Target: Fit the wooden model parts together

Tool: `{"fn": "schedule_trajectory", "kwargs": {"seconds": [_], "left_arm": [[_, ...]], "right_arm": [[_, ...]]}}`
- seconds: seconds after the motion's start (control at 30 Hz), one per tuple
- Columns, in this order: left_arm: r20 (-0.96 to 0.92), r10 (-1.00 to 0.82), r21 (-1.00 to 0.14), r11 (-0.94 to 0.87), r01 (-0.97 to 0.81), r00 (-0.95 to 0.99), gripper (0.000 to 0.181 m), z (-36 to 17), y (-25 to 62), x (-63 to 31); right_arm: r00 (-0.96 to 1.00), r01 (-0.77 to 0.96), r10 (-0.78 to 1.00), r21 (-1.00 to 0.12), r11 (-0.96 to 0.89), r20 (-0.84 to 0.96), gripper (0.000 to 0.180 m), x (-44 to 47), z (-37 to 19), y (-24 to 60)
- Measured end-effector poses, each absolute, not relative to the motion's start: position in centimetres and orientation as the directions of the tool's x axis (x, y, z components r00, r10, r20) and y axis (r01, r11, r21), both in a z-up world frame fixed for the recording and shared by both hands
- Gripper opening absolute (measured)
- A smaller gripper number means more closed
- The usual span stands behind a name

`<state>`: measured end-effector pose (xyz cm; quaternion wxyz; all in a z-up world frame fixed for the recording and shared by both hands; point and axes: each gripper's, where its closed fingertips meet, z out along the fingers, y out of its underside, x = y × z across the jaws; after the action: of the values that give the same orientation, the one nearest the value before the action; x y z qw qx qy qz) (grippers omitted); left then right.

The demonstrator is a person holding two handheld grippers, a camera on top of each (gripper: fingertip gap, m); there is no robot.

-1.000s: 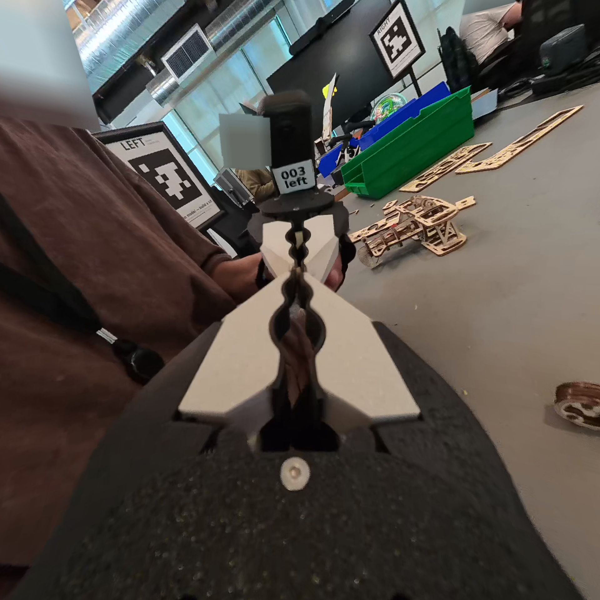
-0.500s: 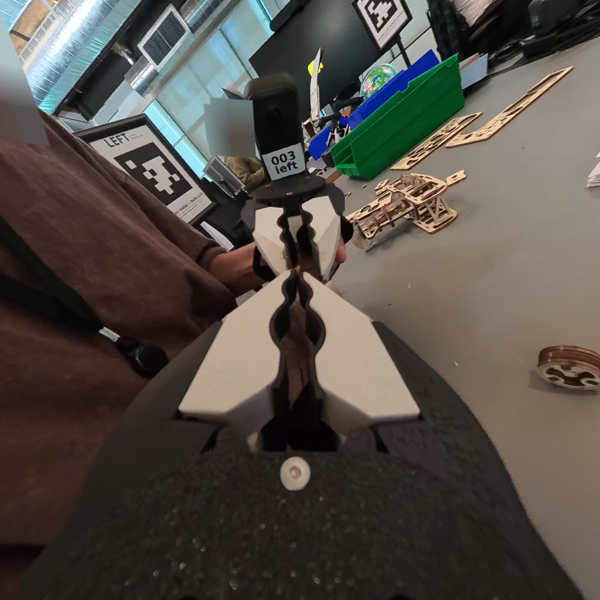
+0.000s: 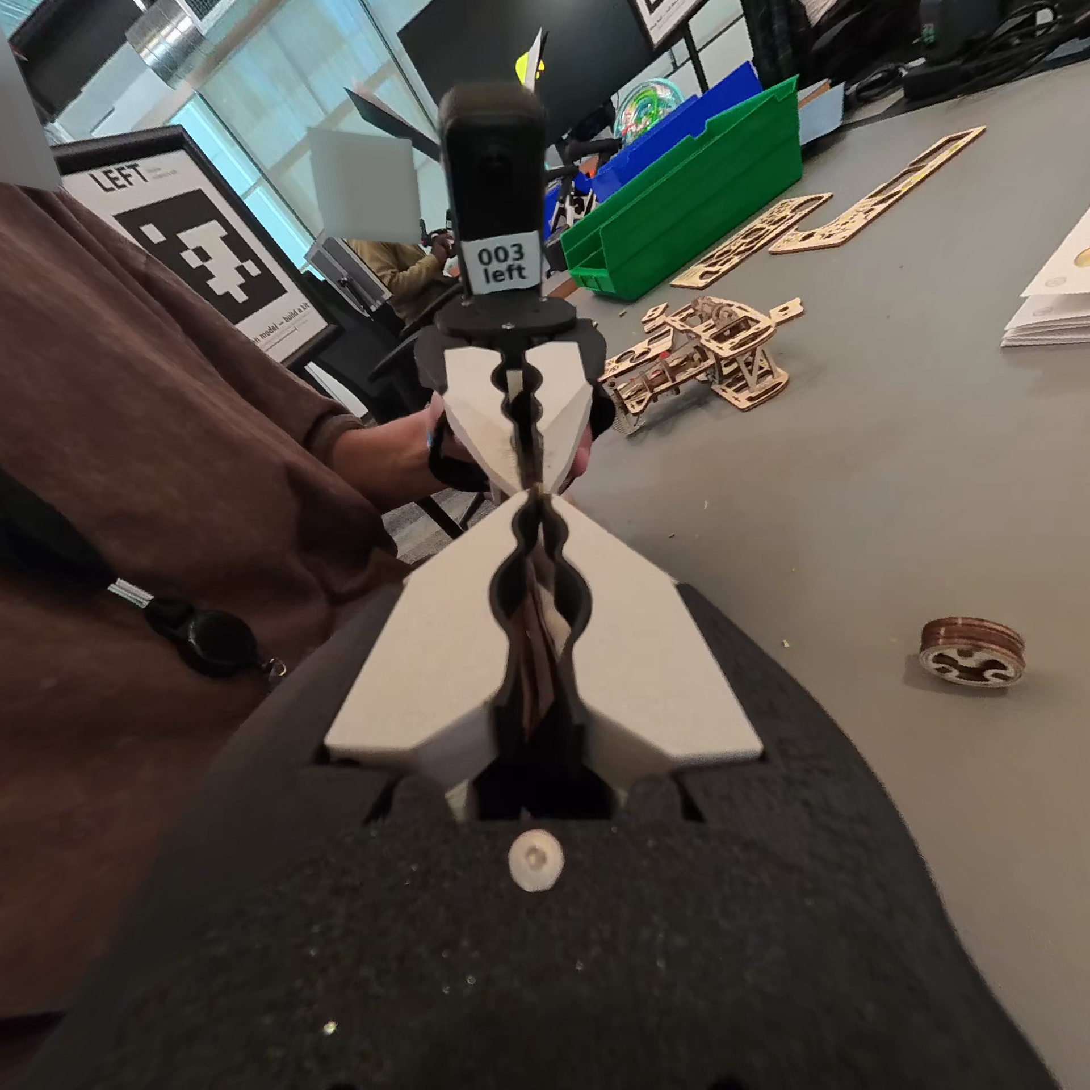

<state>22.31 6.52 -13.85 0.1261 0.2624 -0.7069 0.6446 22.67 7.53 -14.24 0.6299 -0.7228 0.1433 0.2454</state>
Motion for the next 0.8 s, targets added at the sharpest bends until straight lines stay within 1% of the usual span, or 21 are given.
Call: {"fn": "schedule_trajectory", "kwargs": {"seconds": [0.1, 0.2, 0.27, 0.4, 0.47, 0.53, 0.6, 0.73, 0.8], "left_arm": [[0.478, -0.271, -0.861, 0.041, -0.506, -0.835, 0.0, -14.2, 6.7, 22.9], [0.48, -0.327, -0.852, 0.046, -0.521, -0.814, 0.0, -15.1, 6.9, 23.7], [0.486, -0.36, -0.84, 0.058, -0.539, -0.796, 0.0, -16.0, 6.8, 24.1], [0.473, -0.465, -0.825, 0.066, -0.562, -0.748, 0.0, -18.2, 6.4, 25.5], [0.47, -0.502, -0.816, 0.066, -0.574, -0.726, 0.0, -19.3, 5.9, 26.2], [0.464, -0.529, -0.81, 0.07, -0.582, -0.71, 0.0, -20.2, 5.3, 26.9], [0.431, -0.584, -0.808, 0.09, -0.583, -0.688, 0.0, -21.2, 5.2, 27.9], [0.435, -0.66, -0.775, 0.071, -0.627, -0.612, 0.0, -22.1, 5.3, 30.2], [0.455, -0.677, -0.754, 0.054, -0.655, -0.579, 0.0, -22.5, 5.4, 30.7]], "right_arm": [[0.846, -0.513, 0.06, -0.84, -0.173, -0.529, 0.0, 23.2, -14.7, 7.3], [0.849, -0.523, -0.028, -0.833, -0.181, -0.528, 0.0, 24.4, -15.8, 7.3], [0.847, -0.53, -0.102, -0.821, -0.213, -0.521, 0.0, 25.2, -17.0, 7.2], [0.803, -0.581, -0.328, -0.777, -0.245, -0.497, 0.0, 28.0, -19.5, 6.5], [0.794, -0.57, -0.428, -0.773, -0.278, -0.432, 0.0, 29.1, -20.7, 6.0], [0.796, -0.534, -0.51, -0.775, -0.339, -0.326, 0.0, 30.1, -21.6, 5.3], [0.79, -0.509, -0.562, -0.772, -0.382, -0.243, 0.0, 31.1, -22.2, 4.8], [0.771, -0.512, -0.613, -0.741, -0.434, -0.173, 0.0, 33.0, -22.9, 4.4], [0.769, -0.523, -0.622, -0.705, -0.48, -0.147, 0.0, 33.8, -23.2, 4.3]]}}
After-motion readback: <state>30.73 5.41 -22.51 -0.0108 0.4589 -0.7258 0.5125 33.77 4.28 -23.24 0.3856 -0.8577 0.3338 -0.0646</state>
